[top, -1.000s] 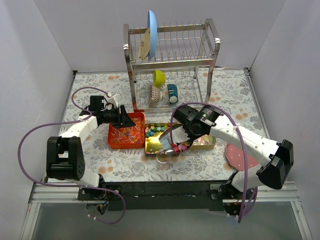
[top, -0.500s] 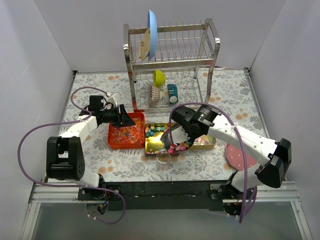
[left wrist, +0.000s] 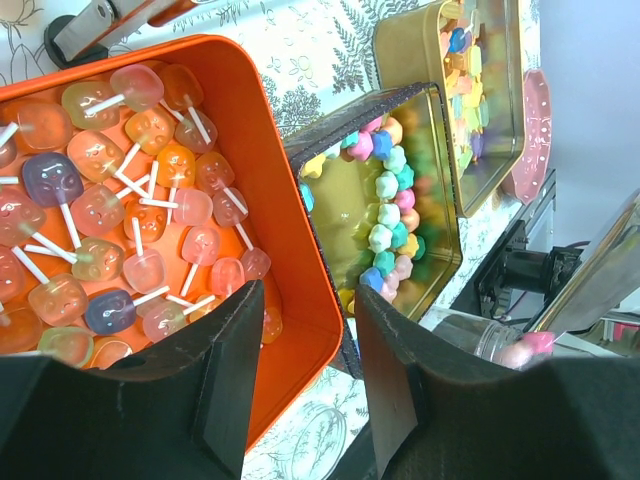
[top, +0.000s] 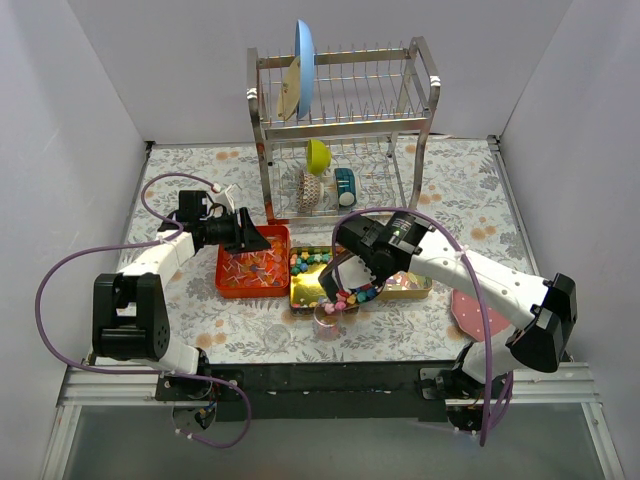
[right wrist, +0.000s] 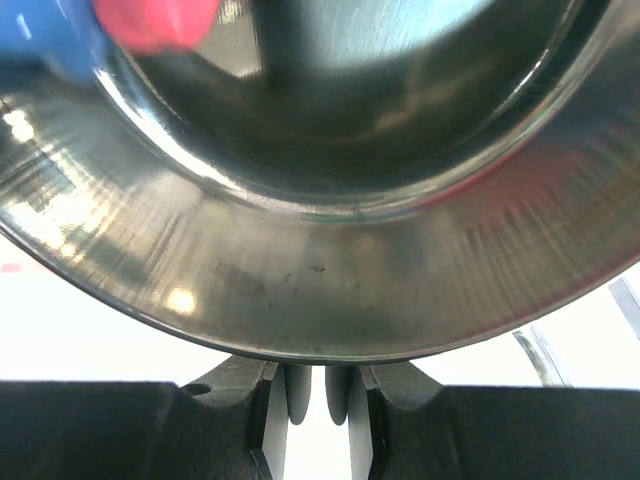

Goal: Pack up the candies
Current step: Place the fake candies in the packing bottle.

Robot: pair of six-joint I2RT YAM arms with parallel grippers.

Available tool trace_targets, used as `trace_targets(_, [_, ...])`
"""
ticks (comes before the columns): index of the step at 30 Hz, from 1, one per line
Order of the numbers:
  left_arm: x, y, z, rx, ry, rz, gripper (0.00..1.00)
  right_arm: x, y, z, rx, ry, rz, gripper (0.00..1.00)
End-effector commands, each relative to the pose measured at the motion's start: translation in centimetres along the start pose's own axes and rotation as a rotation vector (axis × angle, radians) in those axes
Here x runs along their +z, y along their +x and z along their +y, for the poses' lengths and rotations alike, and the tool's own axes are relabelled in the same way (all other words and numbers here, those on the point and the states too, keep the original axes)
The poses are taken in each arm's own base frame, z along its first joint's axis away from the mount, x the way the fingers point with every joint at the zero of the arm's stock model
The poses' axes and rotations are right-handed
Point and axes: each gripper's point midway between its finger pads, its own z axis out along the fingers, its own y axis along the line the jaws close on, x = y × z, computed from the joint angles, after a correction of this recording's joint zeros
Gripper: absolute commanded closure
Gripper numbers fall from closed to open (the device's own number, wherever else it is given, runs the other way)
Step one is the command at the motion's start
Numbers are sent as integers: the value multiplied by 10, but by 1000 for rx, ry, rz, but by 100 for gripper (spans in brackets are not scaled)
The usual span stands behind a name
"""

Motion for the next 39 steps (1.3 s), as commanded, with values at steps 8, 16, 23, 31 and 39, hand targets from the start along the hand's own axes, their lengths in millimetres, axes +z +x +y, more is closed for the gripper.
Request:
trace_targets(8, [-10,-13,-15,55,29,-52,59,-22,22,-23,-184,72,113,99])
trace_targets(16, [-14,-14,-26,66,64,-55,59,-28,21,-28,-170,93,98,99])
trace_targets(23, [-27,-6,-51,99,150,-25,58,-26,12,-24,-79,83,32,99])
trace_targets(31, [-39,-3,-69,148,197,9,57,-22,2,-16,-33,98,-42,99])
trace_targets(39, [-39,-23,-72,142,187,13,58,-18,12,-16,-84,145,14,99])
